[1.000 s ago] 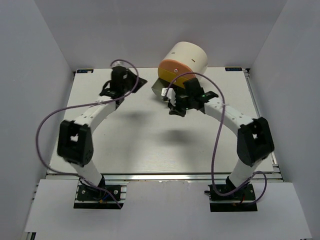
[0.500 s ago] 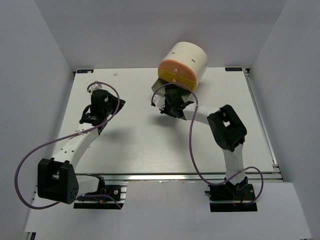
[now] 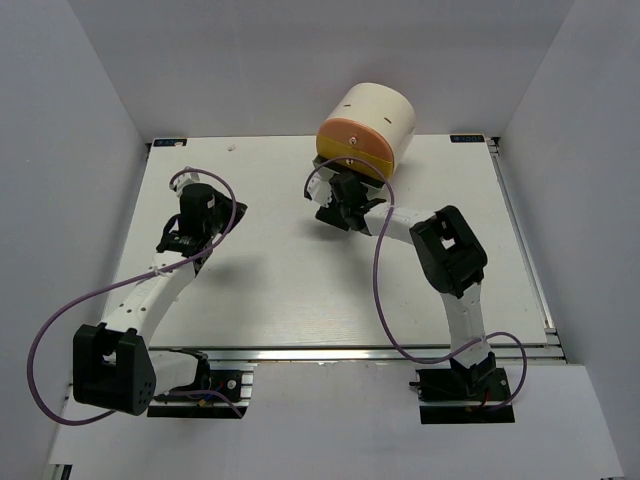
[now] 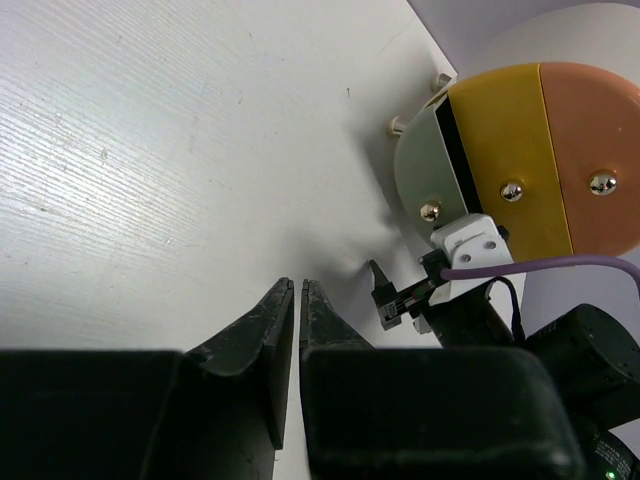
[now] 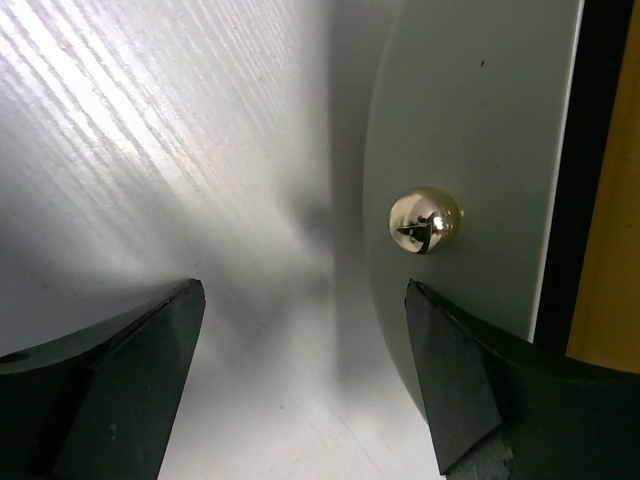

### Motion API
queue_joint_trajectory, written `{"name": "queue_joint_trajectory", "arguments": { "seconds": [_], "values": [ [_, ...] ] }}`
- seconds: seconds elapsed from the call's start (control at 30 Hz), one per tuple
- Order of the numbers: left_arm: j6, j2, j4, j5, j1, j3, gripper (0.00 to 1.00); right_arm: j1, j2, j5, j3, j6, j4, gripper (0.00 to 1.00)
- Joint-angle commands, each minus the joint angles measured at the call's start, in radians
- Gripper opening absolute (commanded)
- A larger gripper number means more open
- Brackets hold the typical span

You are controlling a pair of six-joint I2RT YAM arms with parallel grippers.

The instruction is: Organize the makeup

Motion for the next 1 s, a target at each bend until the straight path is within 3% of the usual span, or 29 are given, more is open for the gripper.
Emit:
{"name": "queue_joint_trajectory", "arguments": {
  "seconds": [0.0,0.1,0.17,0.2,0.23,0.27,0.37,0.4,0.5,0.63,0.73,0.8,0.9,0.97],
  "values": [
    [-0.008,-0.018,0.013,-0.005,0.001,-0.008,0.19,-0.028,0.013,-0.013,0.059,0.028,-0.029,0.86],
    [-0.01,-0.014,0.015,-0.003,0.001,-0.01,0.19,-0.047,0.028,-0.031,0.085,0.037,-0.045,0.8],
    [-0.011,-0.009,0.019,0.001,0.001,-0.008,0.19,-0.062,0.053,-0.024,0.142,0.052,-0.065,0.7],
    [-0.013,-0.008,0.019,0.003,0.001,-0.007,0.19,-0.07,0.076,-0.026,0.168,0.074,-0.104,0.36],
    [-0.014,-0.006,0.019,0.004,0.001,-0.005,0.19,-0.076,0.088,-0.026,0.211,0.085,-0.117,0.27],
    [-0.014,-0.003,0.021,0.006,0.001,-0.005,0.19,-0.088,0.097,-0.032,0.231,0.091,-0.129,0.26],
    [-0.017,0.002,0.022,0.011,0.001,-0.005,0.19,-0.1,0.128,-0.03,0.279,0.1,-0.164,0.49],
    [-0.017,0.003,0.022,0.012,0.001,-0.005,0.19,-0.102,0.131,-0.03,0.28,0.1,-0.167,0.67],
    [-0.019,0.003,0.027,0.011,0.001,-0.011,0.19,-0.102,0.119,-0.035,0.257,0.088,-0.151,0.85],
    [-0.022,0.008,0.033,0.017,0.001,-0.01,0.19,-0.102,0.099,-0.073,0.245,0.088,-0.182,0.83],
    [-0.017,0.012,0.044,0.02,0.001,-0.007,0.19,-0.102,0.032,-0.301,0.215,0.038,-0.288,0.82],
    [-0.013,0.011,0.055,0.026,0.001,-0.008,0.19,-0.103,-0.043,-0.423,0.166,0.017,-0.328,0.89],
    [0.018,0.012,0.078,0.052,0.001,-0.002,0.29,-0.102,-0.156,-0.595,0.092,0.032,-0.361,0.89],
    [0.05,0.009,0.096,0.061,0.001,0.005,0.48,-0.11,-0.209,-0.692,0.064,0.088,-0.359,0.89]
  ]
}}
